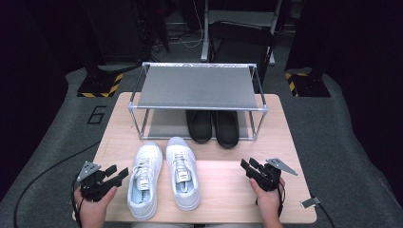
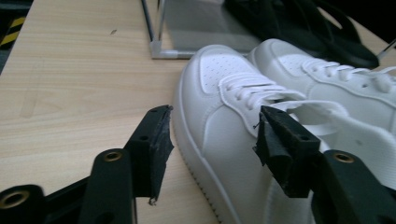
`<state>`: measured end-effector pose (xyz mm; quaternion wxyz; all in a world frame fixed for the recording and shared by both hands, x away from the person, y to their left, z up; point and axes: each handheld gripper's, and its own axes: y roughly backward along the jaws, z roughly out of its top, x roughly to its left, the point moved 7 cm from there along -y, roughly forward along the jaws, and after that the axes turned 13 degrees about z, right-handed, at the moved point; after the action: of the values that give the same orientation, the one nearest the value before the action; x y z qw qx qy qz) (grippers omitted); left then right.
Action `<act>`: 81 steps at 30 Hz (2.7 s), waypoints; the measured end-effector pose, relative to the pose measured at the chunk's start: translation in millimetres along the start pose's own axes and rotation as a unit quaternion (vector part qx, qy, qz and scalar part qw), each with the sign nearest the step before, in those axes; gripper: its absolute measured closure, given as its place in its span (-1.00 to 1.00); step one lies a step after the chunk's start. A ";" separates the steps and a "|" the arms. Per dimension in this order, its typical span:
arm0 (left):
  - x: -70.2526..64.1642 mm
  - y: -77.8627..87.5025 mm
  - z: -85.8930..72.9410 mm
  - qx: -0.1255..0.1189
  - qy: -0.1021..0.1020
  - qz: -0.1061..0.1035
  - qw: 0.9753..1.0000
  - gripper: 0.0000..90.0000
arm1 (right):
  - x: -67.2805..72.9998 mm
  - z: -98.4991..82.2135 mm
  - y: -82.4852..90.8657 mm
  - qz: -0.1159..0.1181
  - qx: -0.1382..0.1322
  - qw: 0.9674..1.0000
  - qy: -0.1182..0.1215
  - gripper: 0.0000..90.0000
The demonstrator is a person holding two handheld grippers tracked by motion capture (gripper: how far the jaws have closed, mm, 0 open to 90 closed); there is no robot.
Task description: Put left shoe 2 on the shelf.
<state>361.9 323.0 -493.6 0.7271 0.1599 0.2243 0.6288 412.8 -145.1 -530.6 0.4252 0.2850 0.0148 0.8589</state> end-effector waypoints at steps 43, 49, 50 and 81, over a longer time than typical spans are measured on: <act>-36.6 -8.2 -25.4 0.052 -0.062 0.004 0.997 0.40 | -5.1 -13.4 10.0 -0.005 -0.002 1.000 -0.030 0.19; -36.1 -7.0 -29.7 0.071 -0.066 0.008 0.995 0.38 | -6.2 -14.3 10.1 -0.006 -0.003 0.999 -0.033 0.19; -36.0 -9.5 -29.7 0.069 -0.060 0.010 0.996 0.38 | -6.7 -14.7 10.1 -0.007 -0.003 0.999 -0.034 0.19; -24.1 -20.8 -21.5 0.048 -0.052 -0.009 0.997 0.57 | -13.2 -19.0 8.8 -0.011 -0.004 0.998 -0.059 0.20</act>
<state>365.5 295.0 -519.5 0.7352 0.2252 0.2172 0.6012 403.2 -156.3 -550.4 0.4357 0.3333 -0.0103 0.8361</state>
